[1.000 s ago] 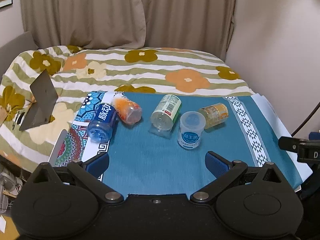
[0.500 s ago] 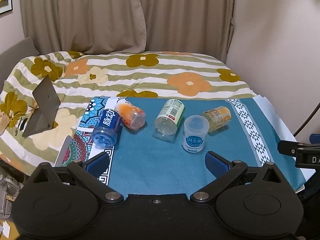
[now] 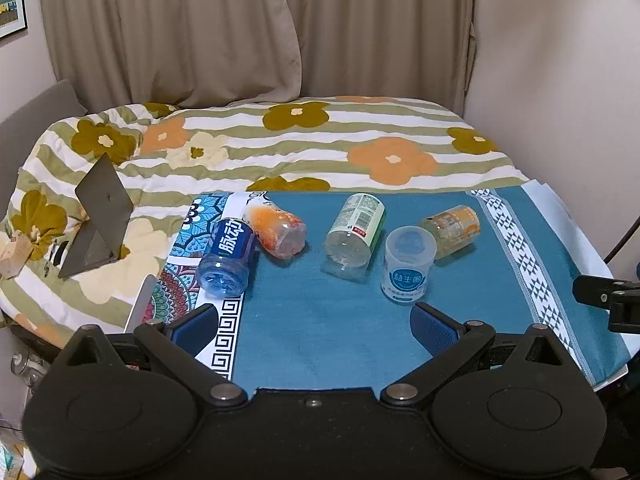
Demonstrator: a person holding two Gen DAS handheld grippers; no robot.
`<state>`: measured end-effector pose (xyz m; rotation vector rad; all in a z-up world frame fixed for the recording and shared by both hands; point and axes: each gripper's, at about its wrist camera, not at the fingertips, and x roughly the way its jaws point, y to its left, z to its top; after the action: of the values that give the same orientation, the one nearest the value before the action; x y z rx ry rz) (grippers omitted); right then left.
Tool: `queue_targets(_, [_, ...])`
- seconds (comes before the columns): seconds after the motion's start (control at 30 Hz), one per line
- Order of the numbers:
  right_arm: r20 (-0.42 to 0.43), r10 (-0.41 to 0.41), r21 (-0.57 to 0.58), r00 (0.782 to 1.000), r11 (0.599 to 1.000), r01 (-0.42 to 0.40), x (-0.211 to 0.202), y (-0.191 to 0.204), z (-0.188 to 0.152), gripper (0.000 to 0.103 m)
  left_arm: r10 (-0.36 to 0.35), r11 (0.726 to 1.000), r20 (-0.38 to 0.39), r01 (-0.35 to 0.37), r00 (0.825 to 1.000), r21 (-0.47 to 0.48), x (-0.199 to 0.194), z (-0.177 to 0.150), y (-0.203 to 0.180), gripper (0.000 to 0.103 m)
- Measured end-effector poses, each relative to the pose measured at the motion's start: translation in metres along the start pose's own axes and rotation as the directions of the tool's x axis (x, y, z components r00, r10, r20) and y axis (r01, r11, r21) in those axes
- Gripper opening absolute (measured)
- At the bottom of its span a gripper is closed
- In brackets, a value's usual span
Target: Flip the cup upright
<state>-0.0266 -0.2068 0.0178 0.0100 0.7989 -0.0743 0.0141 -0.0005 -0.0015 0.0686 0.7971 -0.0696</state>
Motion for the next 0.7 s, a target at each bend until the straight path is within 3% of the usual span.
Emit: queue_targets(0.7, [-0.015, -0.007, 0.004, 1.000, 1.000, 0.007, 0.0078, -0.0048, 0.0040, 0.103, 0.005, 1.000, 0.035, -0.006, 0.999, 0.029, -0.0037, 0.0016, -0.0056, 0.103])
